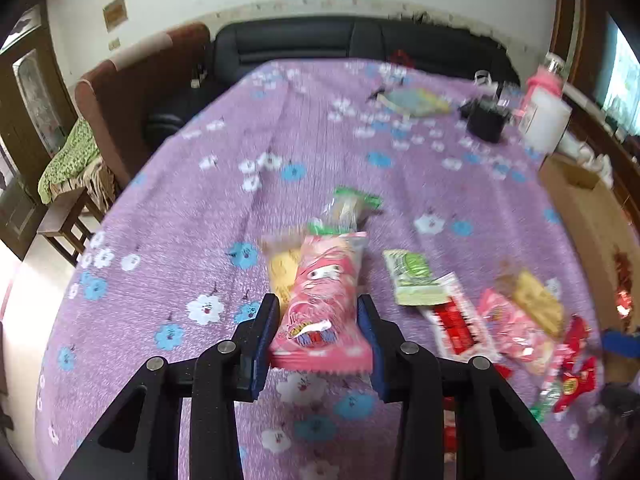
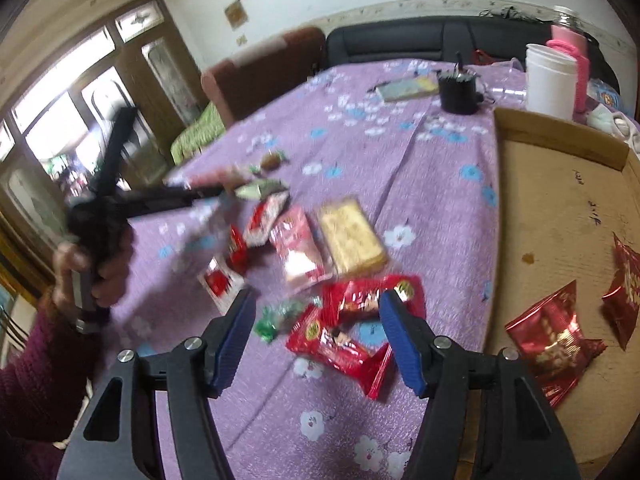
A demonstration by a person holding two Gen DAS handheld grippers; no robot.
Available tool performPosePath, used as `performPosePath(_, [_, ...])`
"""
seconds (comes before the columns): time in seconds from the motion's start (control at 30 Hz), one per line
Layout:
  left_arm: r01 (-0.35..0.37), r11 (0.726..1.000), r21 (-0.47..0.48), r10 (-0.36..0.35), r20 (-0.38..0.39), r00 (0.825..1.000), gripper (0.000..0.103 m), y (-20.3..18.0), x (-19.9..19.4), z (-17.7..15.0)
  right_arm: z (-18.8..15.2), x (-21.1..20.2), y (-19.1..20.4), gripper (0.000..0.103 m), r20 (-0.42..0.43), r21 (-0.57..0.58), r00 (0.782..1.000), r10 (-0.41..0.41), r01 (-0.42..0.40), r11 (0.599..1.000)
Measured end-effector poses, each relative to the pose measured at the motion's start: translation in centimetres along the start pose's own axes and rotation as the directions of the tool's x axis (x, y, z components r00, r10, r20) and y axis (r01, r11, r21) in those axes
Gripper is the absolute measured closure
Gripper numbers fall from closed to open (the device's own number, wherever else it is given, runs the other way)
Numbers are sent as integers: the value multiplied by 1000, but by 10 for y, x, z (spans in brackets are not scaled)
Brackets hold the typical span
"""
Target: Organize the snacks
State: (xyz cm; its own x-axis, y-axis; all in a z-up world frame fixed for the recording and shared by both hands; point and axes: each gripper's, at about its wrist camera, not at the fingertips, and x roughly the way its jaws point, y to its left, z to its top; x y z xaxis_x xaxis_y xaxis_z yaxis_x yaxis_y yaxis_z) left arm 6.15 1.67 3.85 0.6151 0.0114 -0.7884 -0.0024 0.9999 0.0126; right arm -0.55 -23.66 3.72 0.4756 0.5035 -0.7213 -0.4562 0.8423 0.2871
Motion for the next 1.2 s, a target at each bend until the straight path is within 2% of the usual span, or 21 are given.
performPosePath(0.1, [14,1000,5,-14,56,998,64,-5,-19,0,-3,10,3,39,-41,-21,999,-35,34,999])
performPosePath(0.13, [15,1000,8,-16,64,998,76,-7,-22,1,-4,12,4,38,-55,-33,998,-40,38,999])
performPosePath(0.2, [34,999,18,-35,86,996,77,-13,-31,3,-9,14,10,32,-86,-91,995,-52,44,995])
performPosePath(0.33, [41,998,45,-45,94,995,77,-22,-38,4,-23,19,26,31,-141,-208,986,-88,57,976])
performPosePath(0.37, [46,998,43,-50,86,995,77,-21,-37,5,-26,19,29,36,-148,-233,984,-94,58,971])
performPosePath(0.4, [43,998,42,-46,75,996,76,-20,-36,5,-28,20,31,48,-153,-257,982,-109,67,964])
performPosePath(0.43, [37,999,38,-39,65,997,75,-19,-34,6,-30,21,33,55,-153,-274,979,-132,86,958])
performPosePath(0.5, [32,999,10,-33,55,998,64,-11,-30,10,-28,21,32,77,-152,-269,978,-140,96,958])
performPosePath(0.57, [11,1000,-10,-11,56,998,51,-4,-27,14,-28,19,30,84,-156,-263,979,-132,88,961])
performPosePath(0.63, [-12,1000,-15,13,60,998,44,2,-24,18,-26,19,30,84,-148,-271,979,-141,97,958])
performPosePath(0.73, [-70,997,-18,71,46,996,42,9,-16,19,-27,20,33,84,-142,-292,977,-157,110,950])
performPosePath(0.87, [-108,994,-30,108,-18,994,34,16,2,15,-28,17,39,81,-125,-322,981,-149,102,941])
performPosePath(1.0, [-159,987,6,158,-95,983,32,11,32,9,-31,23,44,83,-115,-360,978,-173,121,925])
performPosePath(1.03, [-160,987,5,160,-67,985,32,9,31,9,-32,24,45,85,-121,-363,979,-164,110,925])
performPosePath(1.1, [-195,981,23,196,-49,979,37,3,31,8,-34,23,51,86,-120,-387,980,-159,102,917])
performPosePath(1.17, [-198,980,6,198,-28,980,75,2,30,6,-35,18,58,86,-107,-400,986,-125,72,914])
performPosePath(1.2, [-182,983,2,182,-21,983,83,1,29,4,-33,15,59,86,-100,-389,990,-103,56,919])
